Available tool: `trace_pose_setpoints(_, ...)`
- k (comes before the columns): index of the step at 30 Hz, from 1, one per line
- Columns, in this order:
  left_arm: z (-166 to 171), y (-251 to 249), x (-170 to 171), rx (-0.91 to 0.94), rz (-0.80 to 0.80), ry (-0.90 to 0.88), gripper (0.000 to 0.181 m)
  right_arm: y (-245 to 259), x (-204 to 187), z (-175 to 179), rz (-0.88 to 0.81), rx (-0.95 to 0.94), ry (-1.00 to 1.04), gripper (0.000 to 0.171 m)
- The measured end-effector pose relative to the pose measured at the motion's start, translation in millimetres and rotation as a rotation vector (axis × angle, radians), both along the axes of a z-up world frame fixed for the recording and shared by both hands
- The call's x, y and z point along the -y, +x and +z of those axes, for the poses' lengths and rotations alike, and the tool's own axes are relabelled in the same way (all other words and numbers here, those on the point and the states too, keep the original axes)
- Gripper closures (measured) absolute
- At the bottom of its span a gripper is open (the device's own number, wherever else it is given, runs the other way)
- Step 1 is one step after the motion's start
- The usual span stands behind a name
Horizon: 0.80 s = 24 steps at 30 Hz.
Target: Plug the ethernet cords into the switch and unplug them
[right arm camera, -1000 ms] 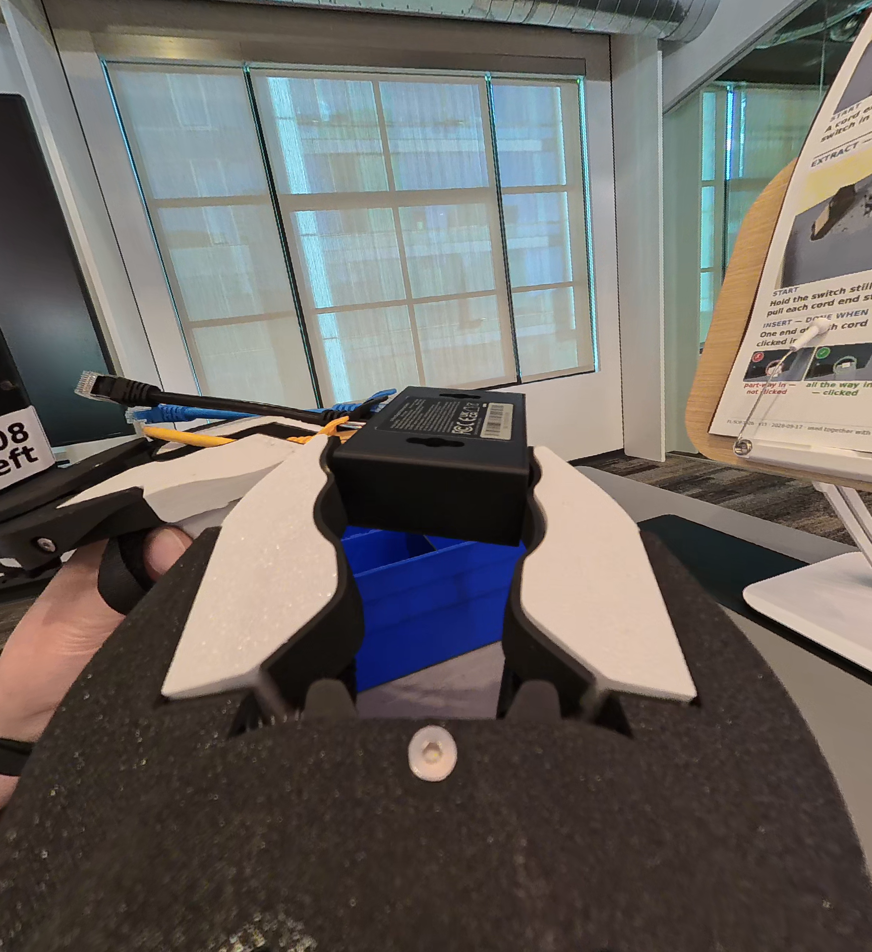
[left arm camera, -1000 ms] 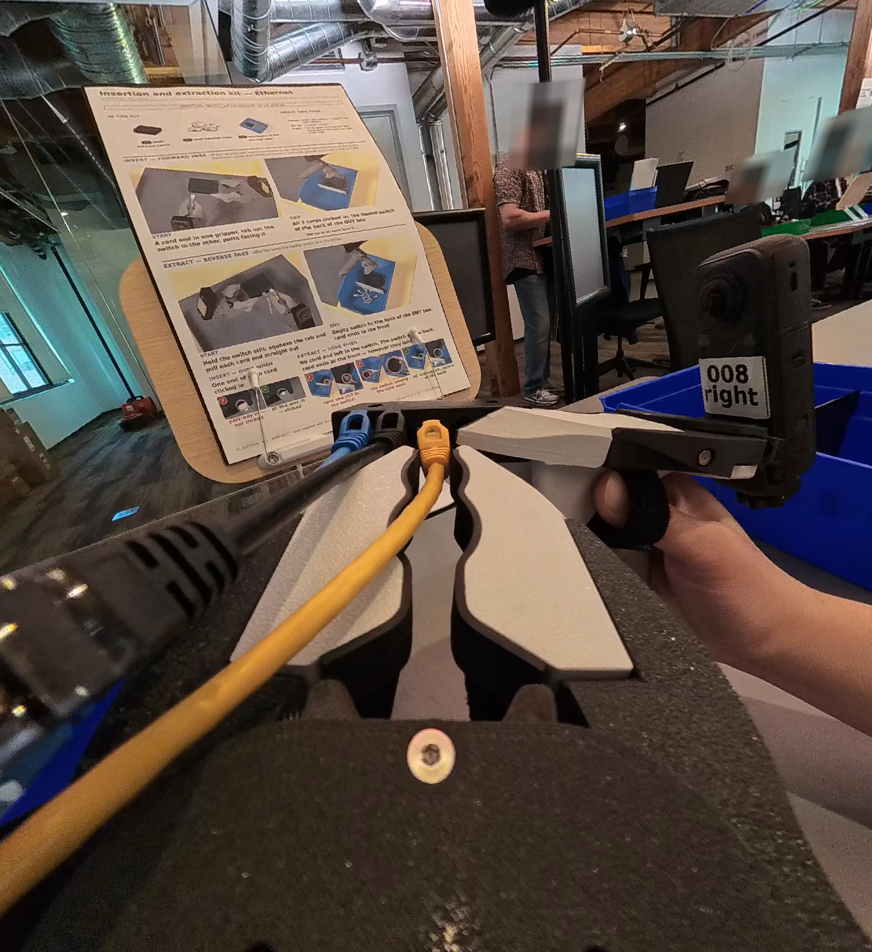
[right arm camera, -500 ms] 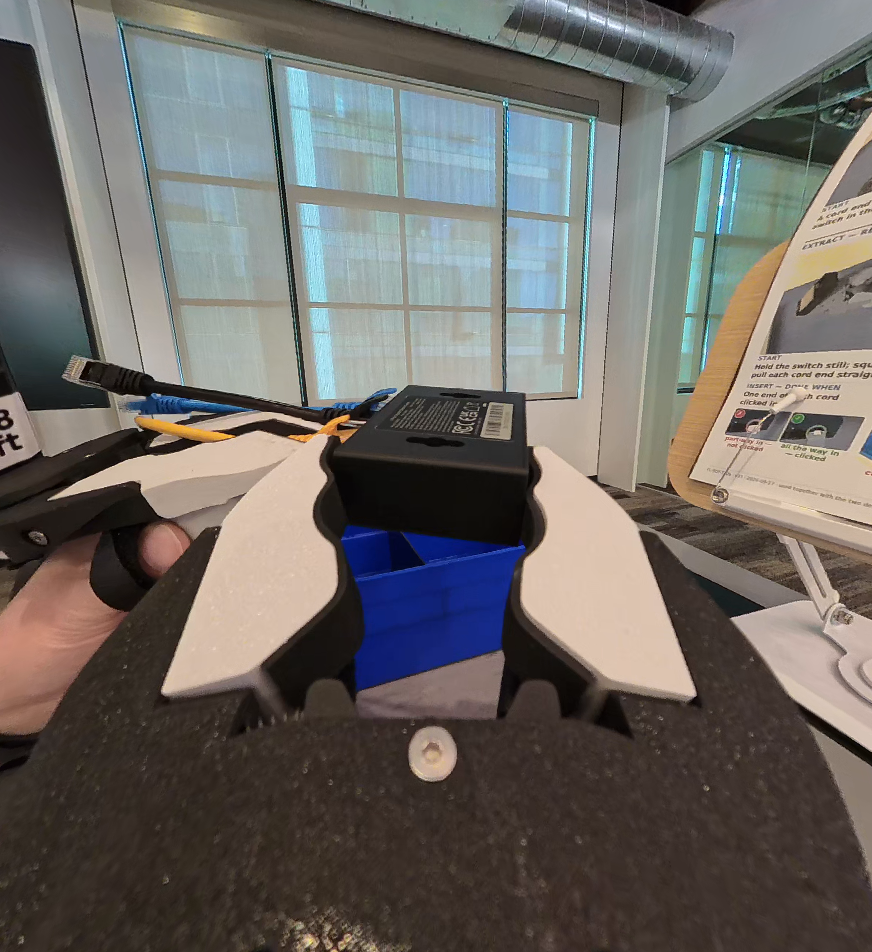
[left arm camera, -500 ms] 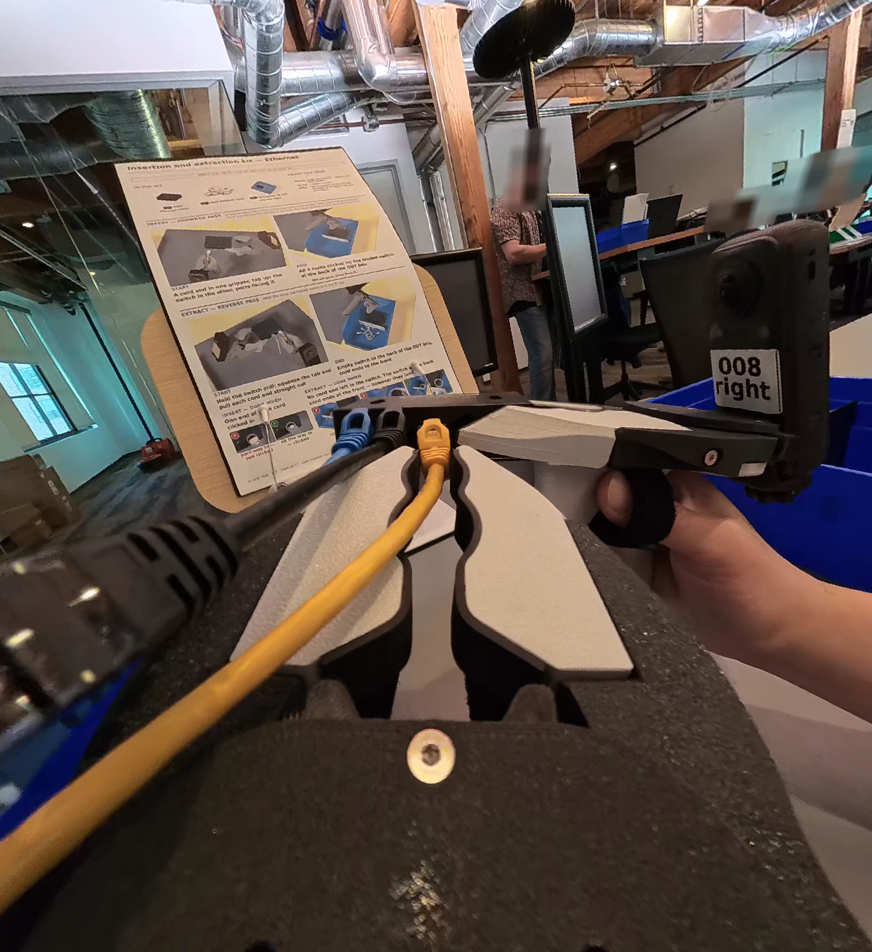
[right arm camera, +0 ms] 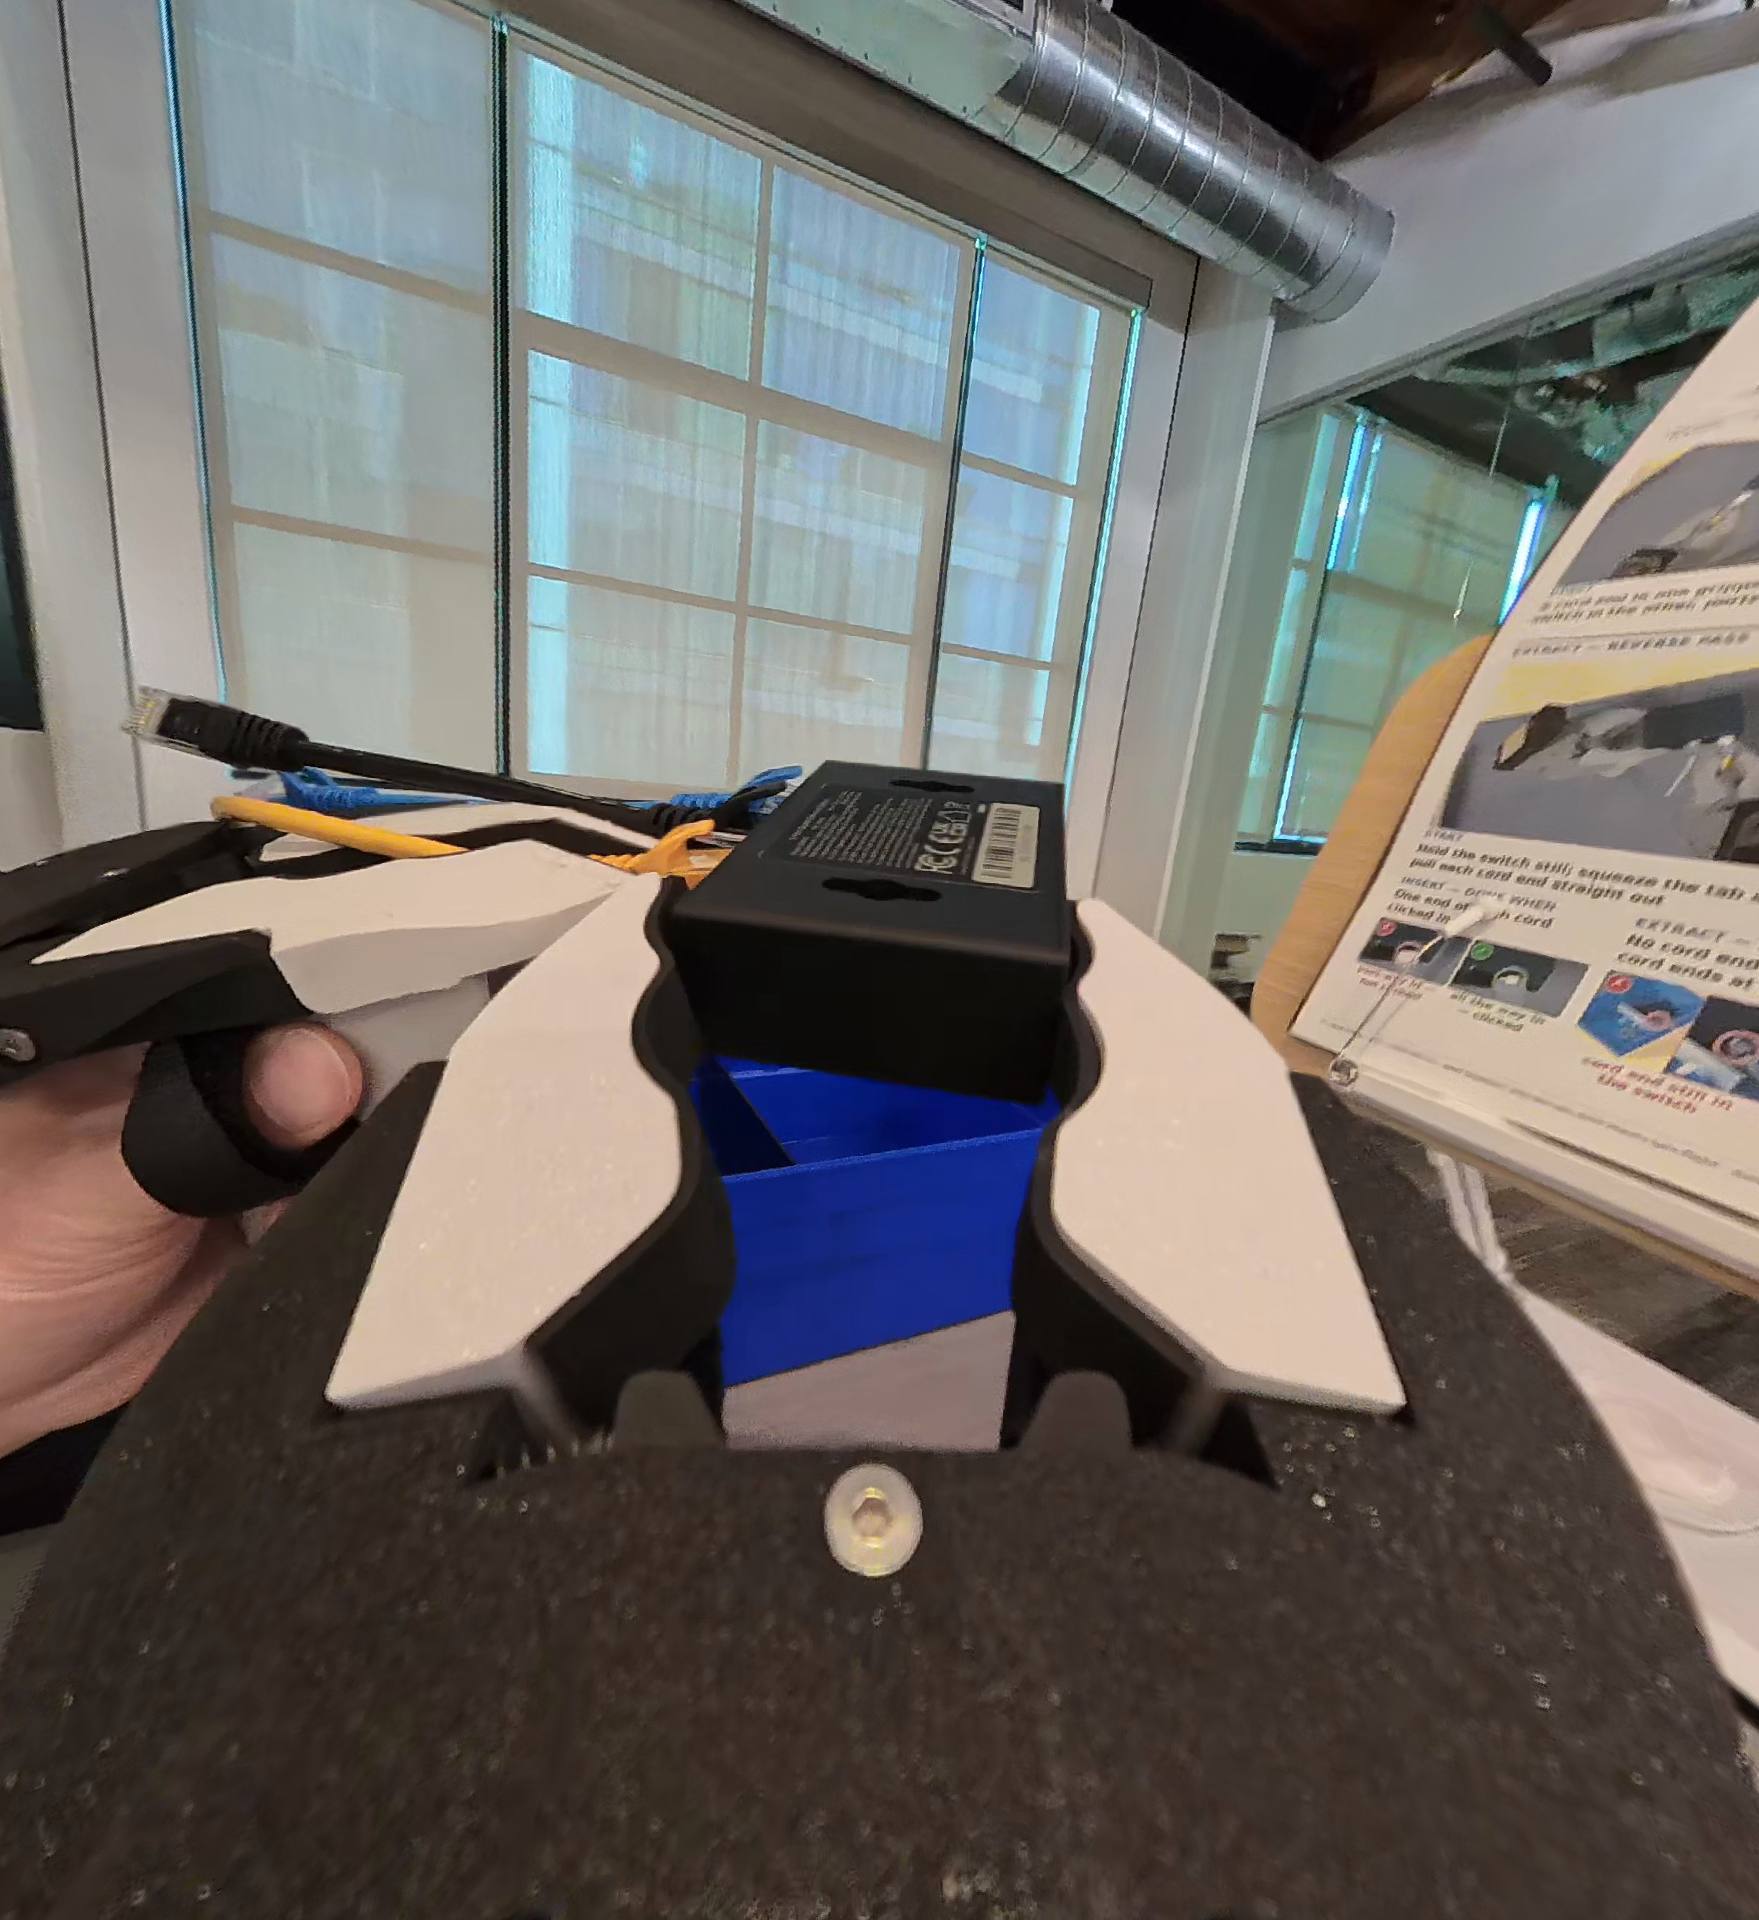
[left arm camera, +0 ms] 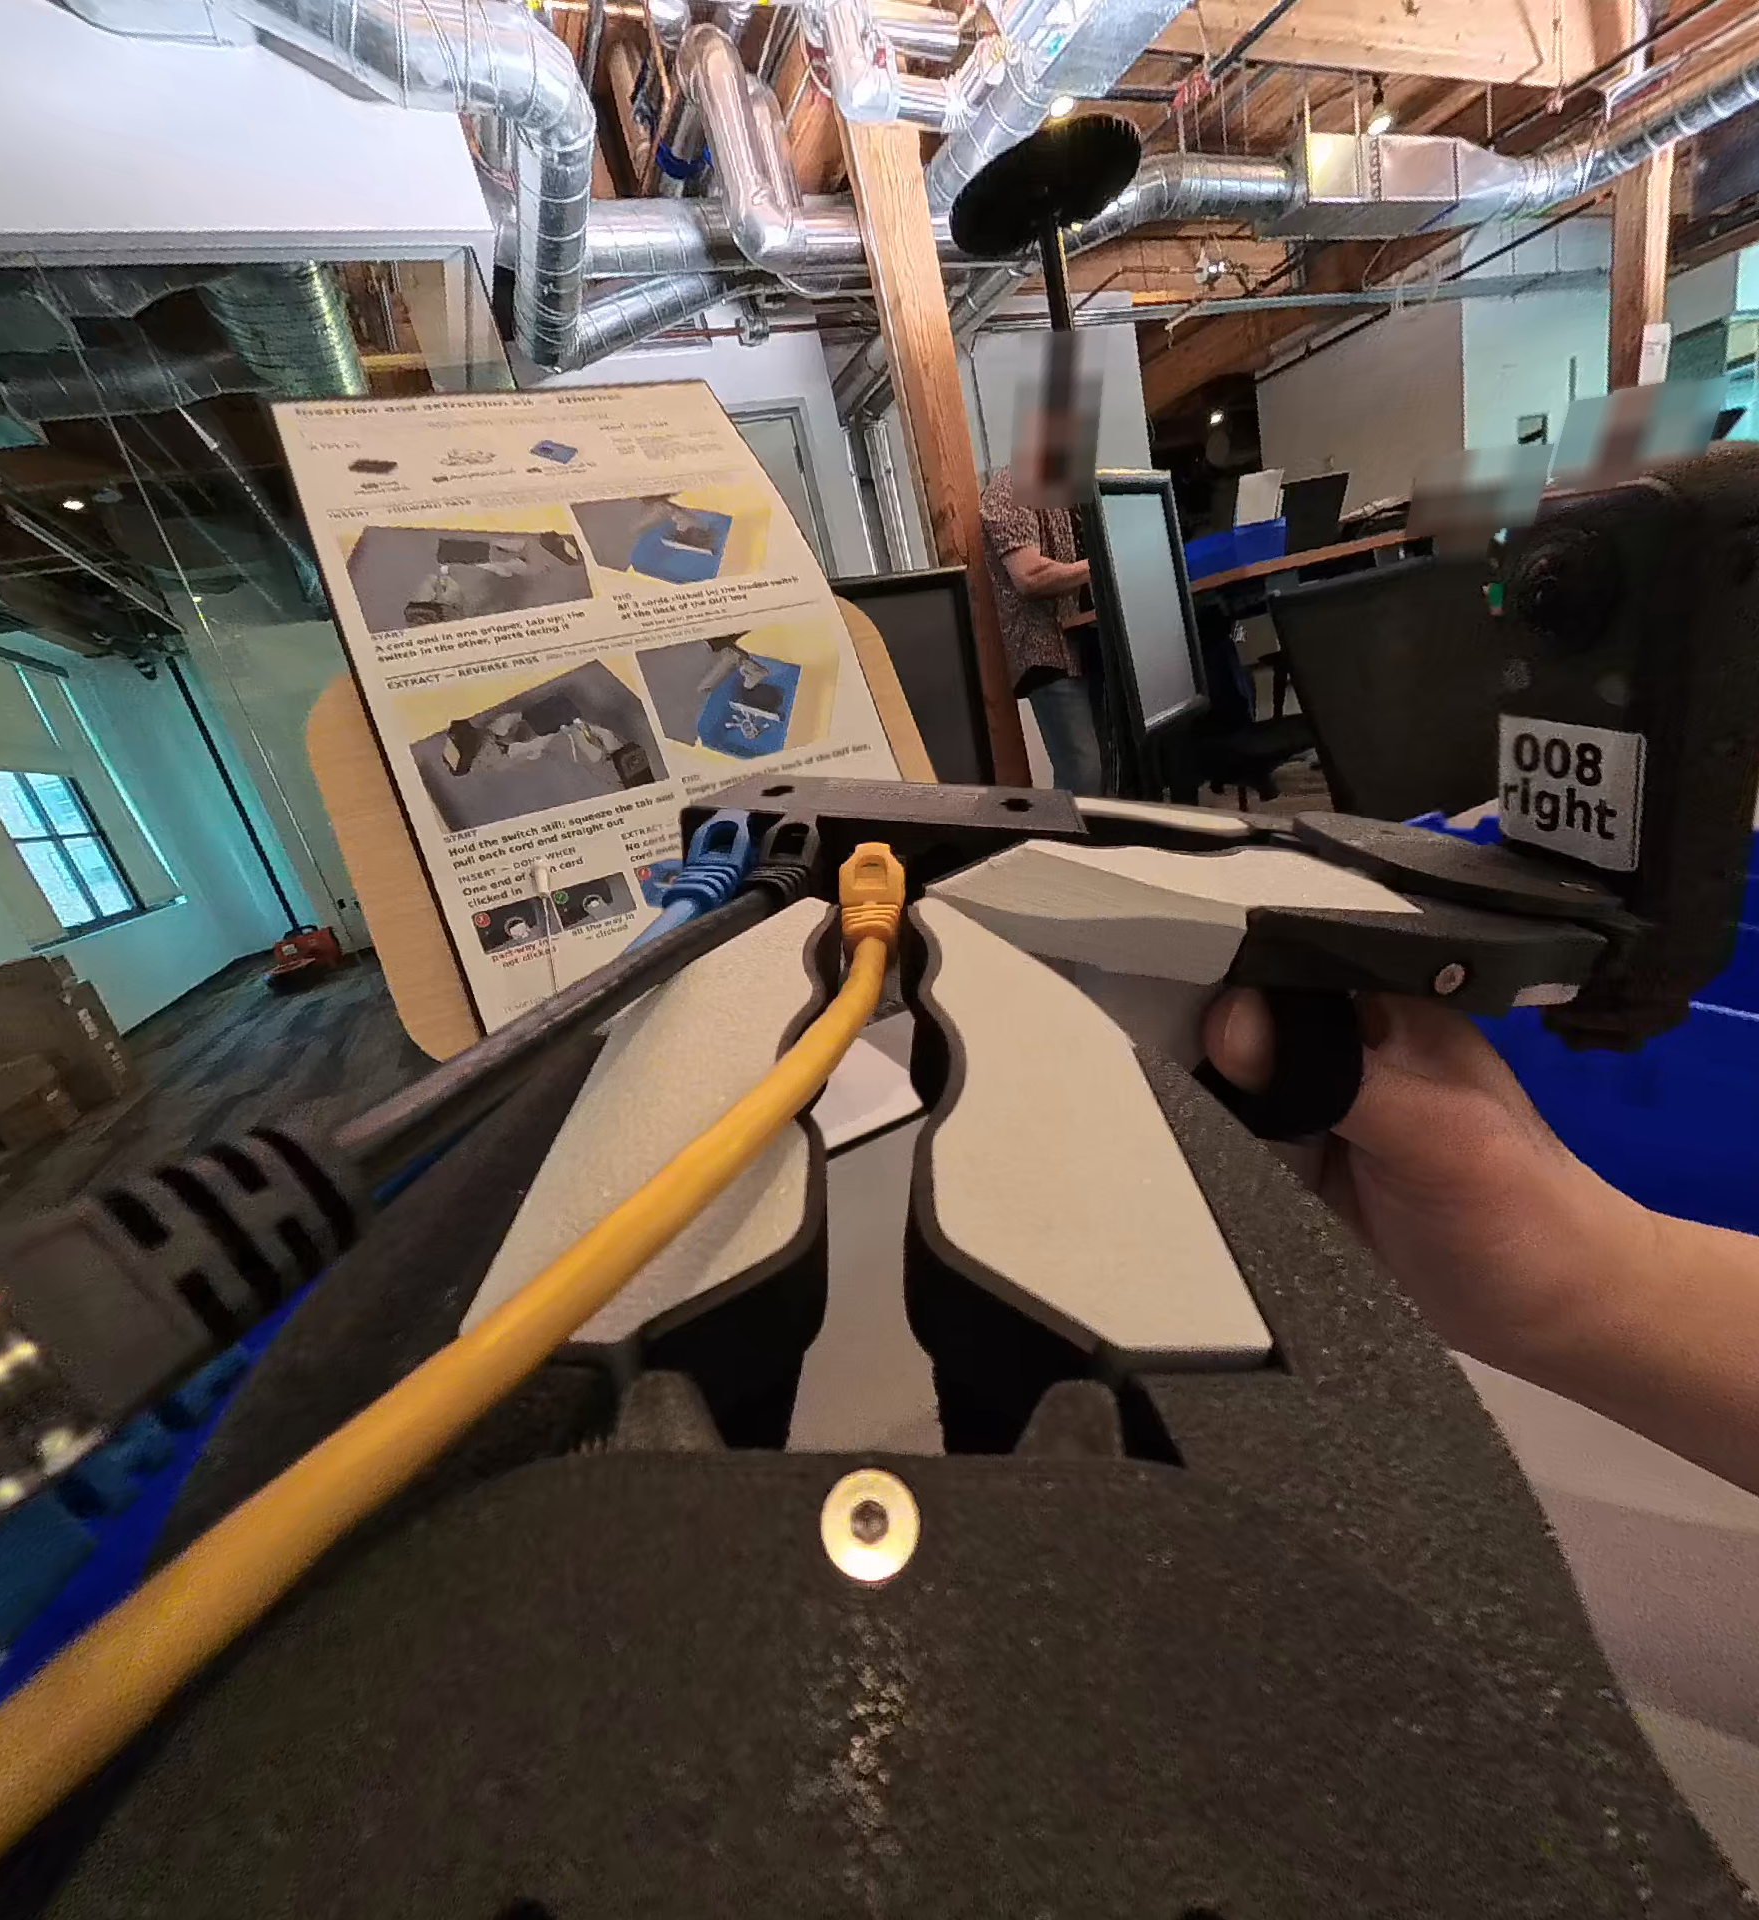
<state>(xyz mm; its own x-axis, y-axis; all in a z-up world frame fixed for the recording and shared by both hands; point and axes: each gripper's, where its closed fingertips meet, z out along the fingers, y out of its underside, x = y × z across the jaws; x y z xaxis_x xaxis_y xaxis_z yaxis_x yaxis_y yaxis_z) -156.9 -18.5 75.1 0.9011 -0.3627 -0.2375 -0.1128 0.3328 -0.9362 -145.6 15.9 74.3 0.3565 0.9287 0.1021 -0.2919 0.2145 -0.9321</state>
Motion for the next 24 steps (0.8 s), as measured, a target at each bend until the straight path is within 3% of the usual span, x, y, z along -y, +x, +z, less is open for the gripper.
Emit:
trace_pose_setpoints(20,9,-5,10,0.136,-0.097,0.005,0.171,2,16,15,-0.246,0.152,0.295,0.106)
trace_pose_setpoints(24,11,-2,12,0.107,-0.118,0.035,0.171,3,18,17,-0.180,0.115,0.248,0.106)
